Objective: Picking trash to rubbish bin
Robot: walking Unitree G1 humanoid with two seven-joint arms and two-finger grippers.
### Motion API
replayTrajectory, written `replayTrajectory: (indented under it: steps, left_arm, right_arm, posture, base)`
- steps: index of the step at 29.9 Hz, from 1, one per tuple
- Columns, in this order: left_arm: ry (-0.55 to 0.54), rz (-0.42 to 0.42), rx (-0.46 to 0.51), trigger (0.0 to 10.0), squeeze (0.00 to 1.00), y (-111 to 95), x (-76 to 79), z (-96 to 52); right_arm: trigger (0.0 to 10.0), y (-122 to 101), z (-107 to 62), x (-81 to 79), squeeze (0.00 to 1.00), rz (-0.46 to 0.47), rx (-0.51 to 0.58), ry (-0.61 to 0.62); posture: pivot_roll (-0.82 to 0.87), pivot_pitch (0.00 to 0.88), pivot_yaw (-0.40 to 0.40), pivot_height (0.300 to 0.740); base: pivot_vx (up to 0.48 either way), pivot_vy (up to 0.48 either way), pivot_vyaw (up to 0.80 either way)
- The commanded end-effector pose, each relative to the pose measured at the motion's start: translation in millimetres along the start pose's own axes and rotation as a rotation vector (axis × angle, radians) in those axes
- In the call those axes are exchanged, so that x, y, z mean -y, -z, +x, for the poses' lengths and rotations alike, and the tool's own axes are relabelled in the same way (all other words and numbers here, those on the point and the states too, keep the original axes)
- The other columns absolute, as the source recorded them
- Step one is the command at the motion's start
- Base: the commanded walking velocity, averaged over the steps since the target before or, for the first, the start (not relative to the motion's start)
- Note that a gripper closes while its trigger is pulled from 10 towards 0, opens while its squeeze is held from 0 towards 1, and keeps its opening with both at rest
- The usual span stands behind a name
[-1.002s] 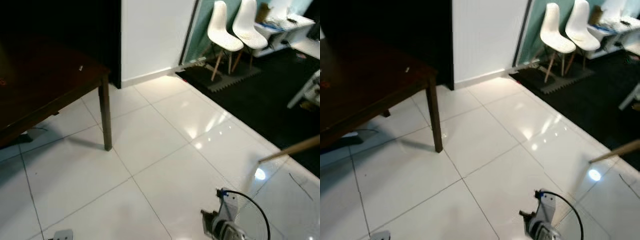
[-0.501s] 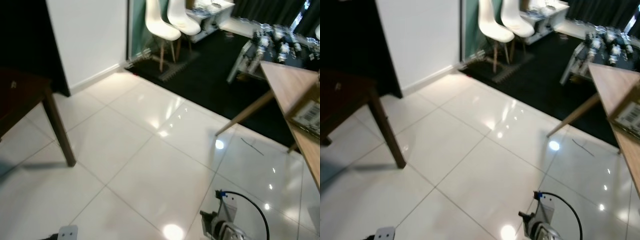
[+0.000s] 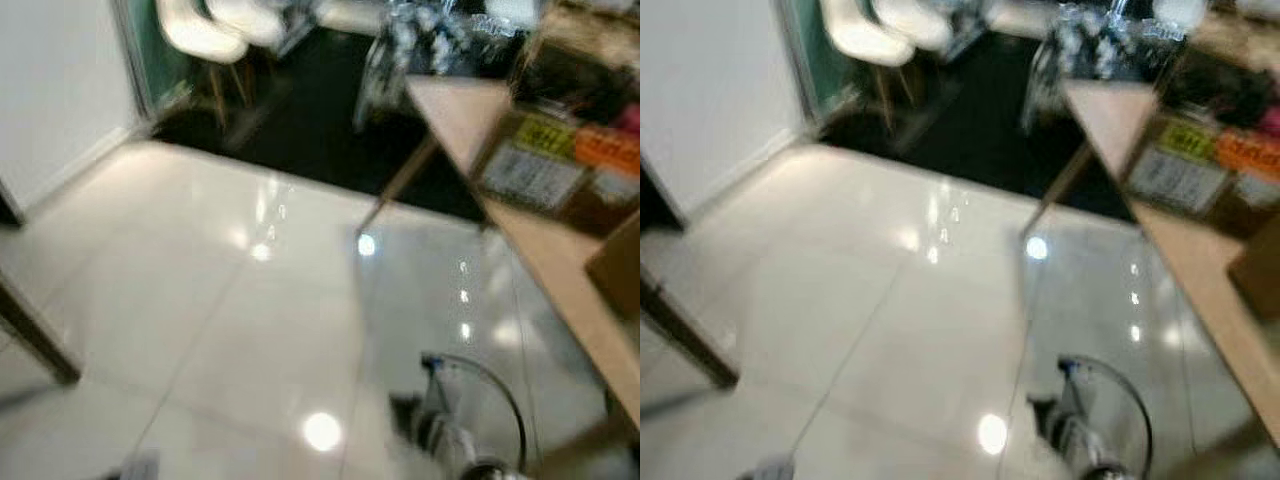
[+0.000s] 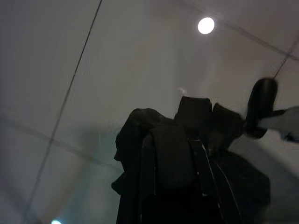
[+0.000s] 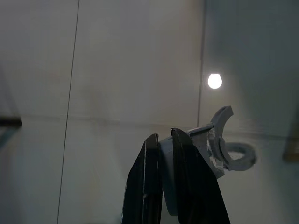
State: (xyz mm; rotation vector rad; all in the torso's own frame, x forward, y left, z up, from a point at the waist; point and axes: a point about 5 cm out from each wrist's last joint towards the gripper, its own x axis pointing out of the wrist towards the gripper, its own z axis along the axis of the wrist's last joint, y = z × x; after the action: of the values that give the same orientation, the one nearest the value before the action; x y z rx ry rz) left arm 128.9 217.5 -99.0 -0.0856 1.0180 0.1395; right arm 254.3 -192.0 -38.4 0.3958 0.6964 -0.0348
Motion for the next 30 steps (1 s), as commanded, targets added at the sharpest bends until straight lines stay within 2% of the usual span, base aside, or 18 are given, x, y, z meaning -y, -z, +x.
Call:
replayTrajectory:
  steps: [1,6,10,17,21,24,28,30]
  left_arm:
    - [0.015,-0.001,-0.043,10.0,0.0,12.8,4.6,-2.0]
    - [0.045,-0.011,-0.043,10.0,0.0,10.8,8.0,-1.1]
    - [0.052,-0.012,-0.044,10.0,0.0,10.8,8.3,-1.1]
    - [0.066,-0.015,-0.056,10.0,0.0,12.2,9.1,-1.2]
    - [0.077,-0.011,-0.059,10.0,0.0,12.5,10.3,-1.2]
    - [0.086,-0.009,-0.056,10.0,0.0,11.3,12.5,-0.7]
    - [0.089,-0.008,-0.055,10.0,0.0,10.9,12.9,-0.6]
    - [0.092,-0.007,-0.054,10.0,0.0,10.6,13.3,-0.5]
  right_arm:
    - [10.0,-8.4,0.8,-0.9,0.0,0.003,0.04,-0.015]
    - [10.0,-30.0,5.2,-12.7,0.0,-0.013,0.116,-0.075]
    - [10.0,-36.9,6.1,-16.7,0.0,-0.02,0.146,-0.096]
    - [10.0,-47.4,7.9,-30.9,0.0,-0.065,0.194,-0.186]
    - [10.0,-50.3,8.5,-38.8,0.0,-0.085,0.209,-0.239]
    - [10.0,-58.9,9.1,-51.1,0.0,-0.109,0.241,-0.317]
    - [10.0,-61.8,9.0,-55.0,0.0,-0.114,0.253,-0.346]
    - [10.0,-67.5,8.5,-63.0,0.0,-0.124,0.275,-0.409]
  posture:
    - [0.08,0.08,-0.046,0.74]
    - [0.07,0.083,-0.048,0.74]
    - [0.07,0.083,-0.048,0.74]
    - [0.07,0.086,-0.048,0.74]
    - [0.06,0.087,-0.047,0.74]
    - [0.06,0.088,-0.046,0.74]
    - [0.06,0.088,-0.046,0.74]
    - [0.06,0.09,-0.045,0.74]
  base:
    - [0.0,0.0,-0.8]
    - [0.0,0.0,-0.8]
    - [0.0,0.0,-0.8]
    - [0.0,-0.073,0.0]
    - [0.0,-0.362,0.0]
    - [0.0,-0.416,0.0]
    - [0.0,-0.413,0.0]
    - [0.0,-0.416,0.0]
